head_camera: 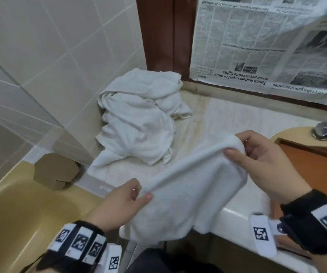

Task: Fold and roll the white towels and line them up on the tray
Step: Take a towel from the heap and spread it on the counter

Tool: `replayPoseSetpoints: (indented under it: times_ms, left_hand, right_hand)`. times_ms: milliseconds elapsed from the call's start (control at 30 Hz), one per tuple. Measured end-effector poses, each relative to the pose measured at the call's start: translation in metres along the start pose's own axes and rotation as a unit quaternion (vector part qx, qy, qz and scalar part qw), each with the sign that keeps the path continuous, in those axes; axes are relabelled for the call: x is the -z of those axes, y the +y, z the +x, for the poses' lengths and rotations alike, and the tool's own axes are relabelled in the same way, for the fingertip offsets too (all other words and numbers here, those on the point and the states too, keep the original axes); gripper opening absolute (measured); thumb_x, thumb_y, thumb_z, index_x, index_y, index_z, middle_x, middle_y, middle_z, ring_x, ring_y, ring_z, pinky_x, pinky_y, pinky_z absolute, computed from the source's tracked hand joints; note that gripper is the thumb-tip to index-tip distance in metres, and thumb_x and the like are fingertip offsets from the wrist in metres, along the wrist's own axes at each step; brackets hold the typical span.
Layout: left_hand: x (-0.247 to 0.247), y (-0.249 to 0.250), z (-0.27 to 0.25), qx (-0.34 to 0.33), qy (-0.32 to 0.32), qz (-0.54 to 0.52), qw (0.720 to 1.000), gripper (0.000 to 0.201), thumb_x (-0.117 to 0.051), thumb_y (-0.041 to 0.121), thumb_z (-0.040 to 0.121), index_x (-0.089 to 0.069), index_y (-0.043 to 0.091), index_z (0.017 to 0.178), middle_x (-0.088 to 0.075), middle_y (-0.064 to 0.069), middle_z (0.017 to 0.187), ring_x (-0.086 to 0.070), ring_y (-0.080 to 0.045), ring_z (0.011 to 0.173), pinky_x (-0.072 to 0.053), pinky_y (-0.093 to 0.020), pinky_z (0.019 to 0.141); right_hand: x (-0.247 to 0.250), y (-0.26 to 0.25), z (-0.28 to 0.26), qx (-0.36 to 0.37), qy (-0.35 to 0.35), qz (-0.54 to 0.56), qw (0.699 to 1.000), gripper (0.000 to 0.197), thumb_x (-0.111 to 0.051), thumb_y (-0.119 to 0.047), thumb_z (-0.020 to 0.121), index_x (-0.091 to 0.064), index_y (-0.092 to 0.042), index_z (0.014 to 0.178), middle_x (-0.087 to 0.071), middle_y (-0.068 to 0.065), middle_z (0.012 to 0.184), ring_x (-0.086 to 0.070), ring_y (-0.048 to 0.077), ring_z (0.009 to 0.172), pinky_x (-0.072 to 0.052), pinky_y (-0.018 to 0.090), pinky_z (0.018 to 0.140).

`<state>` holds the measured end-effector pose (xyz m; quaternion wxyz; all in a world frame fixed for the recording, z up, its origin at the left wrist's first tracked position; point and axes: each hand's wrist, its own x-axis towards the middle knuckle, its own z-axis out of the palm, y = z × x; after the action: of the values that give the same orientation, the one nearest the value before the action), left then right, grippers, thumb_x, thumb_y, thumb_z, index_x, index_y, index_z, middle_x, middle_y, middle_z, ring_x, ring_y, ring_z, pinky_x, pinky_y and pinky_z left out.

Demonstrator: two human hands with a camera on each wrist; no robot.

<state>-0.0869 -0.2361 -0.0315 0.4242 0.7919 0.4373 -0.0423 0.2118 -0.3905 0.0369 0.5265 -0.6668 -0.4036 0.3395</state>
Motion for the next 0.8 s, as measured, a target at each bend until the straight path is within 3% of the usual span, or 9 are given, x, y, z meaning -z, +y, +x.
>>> replayPoseSetpoints:
  times_ms: [67,133,233,300,400,500,667,800]
  left_hand:
    - [-0.005,-0.001,0.010,-0.019,-0.022,0.009,1.000,0.029,-0.067,0.062,0.088,-0.054,0.039,0.099,-0.064,0.018,0.091,-0.060,0.004,0.083,-0.051,-0.024,0.080]
    - [0.000,0.014,0.014,-0.066,-0.020,-0.041,0.997,0.036,-0.069,0.062,0.087,-0.057,0.047,0.117,-0.066,0.023,0.114,-0.059,0.009,0.109,-0.051,-0.027,0.097]
    - [0.011,0.049,0.015,-0.162,-0.010,-0.104,0.981,0.044,-0.072,0.052,0.089,-0.059,0.048,0.131,-0.064,0.026,0.126,-0.057,0.004,0.122,-0.048,-0.028,0.102]
    - [0.014,0.067,0.017,-0.211,-0.020,-0.105,0.972,0.038,-0.074,0.041,0.092,-0.063,0.046,0.128,-0.068,0.022,0.124,-0.060,-0.003,0.122,-0.048,-0.027,0.100]
    - [0.012,0.080,0.024,-0.238,-0.038,-0.089,0.966,0.016,-0.077,0.029,0.092,-0.073,0.036,0.106,-0.074,0.013,0.100,-0.067,-0.010,0.103,-0.051,-0.029,0.092]
    - [0.009,0.082,0.029,-0.263,-0.060,-0.039,0.962,0.005,-0.078,0.031,0.090,-0.074,0.031,0.091,-0.073,0.013,0.091,-0.066,-0.014,0.091,-0.053,-0.034,0.085]
    - [0.006,0.084,0.030,-0.386,-0.022,0.130,0.913,0.008,-0.058,0.044,0.101,-0.061,0.036,0.099,-0.060,0.023,0.093,-0.054,-0.006,0.095,-0.045,-0.023,0.078]
    - [0.008,0.087,0.032,-0.439,0.022,0.229,0.868,0.018,-0.048,0.042,0.105,-0.058,0.028,0.099,-0.051,0.020,0.093,-0.046,-0.009,0.088,-0.045,-0.028,0.075]
  right_hand:
    - [-0.018,-0.014,-0.008,0.041,-0.040,-0.072,0.996,0.010,-0.072,-0.029,0.088,-0.071,-0.027,0.098,-0.074,-0.007,0.092,-0.069,0.007,0.086,-0.054,0.021,0.074]
    - [-0.030,-0.018,-0.012,0.057,-0.110,-0.180,0.976,0.009,-0.070,-0.037,0.092,-0.069,-0.034,0.100,-0.072,-0.012,0.093,-0.068,0.008,0.090,-0.053,0.026,0.078]
    - [-0.038,-0.010,-0.013,0.060,-0.167,-0.273,0.946,0.009,-0.063,-0.047,0.095,-0.064,-0.039,0.099,-0.070,-0.011,0.088,-0.066,0.010,0.084,-0.051,0.036,0.076]
    - [-0.040,-0.002,-0.016,0.065,-0.165,-0.294,0.939,0.011,-0.062,-0.049,0.094,-0.063,-0.038,0.098,-0.068,-0.012,0.084,-0.064,0.010,0.081,-0.050,0.037,0.073]
    - [-0.036,0.004,-0.023,0.052,-0.161,-0.316,0.934,0.014,-0.061,-0.051,0.094,-0.062,-0.038,0.096,-0.067,-0.012,0.081,-0.062,0.010,0.078,-0.050,0.035,0.070]
    - [-0.026,0.010,-0.033,0.024,-0.145,-0.323,0.935,0.014,-0.061,-0.052,0.093,-0.063,-0.038,0.096,-0.067,-0.012,0.080,-0.062,0.010,0.077,-0.050,0.034,0.068]
    - [0.000,0.034,-0.058,-0.016,-0.151,-0.307,0.940,0.026,-0.062,-0.061,0.091,-0.062,-0.035,0.086,-0.065,-0.008,0.075,-0.061,0.012,0.070,-0.049,0.030,0.065]
    - [0.031,0.061,-0.081,-0.081,-0.132,-0.293,0.944,0.025,-0.066,-0.056,0.091,-0.071,-0.033,0.083,-0.068,-0.012,0.072,-0.062,0.010,0.068,-0.048,0.030,0.062]
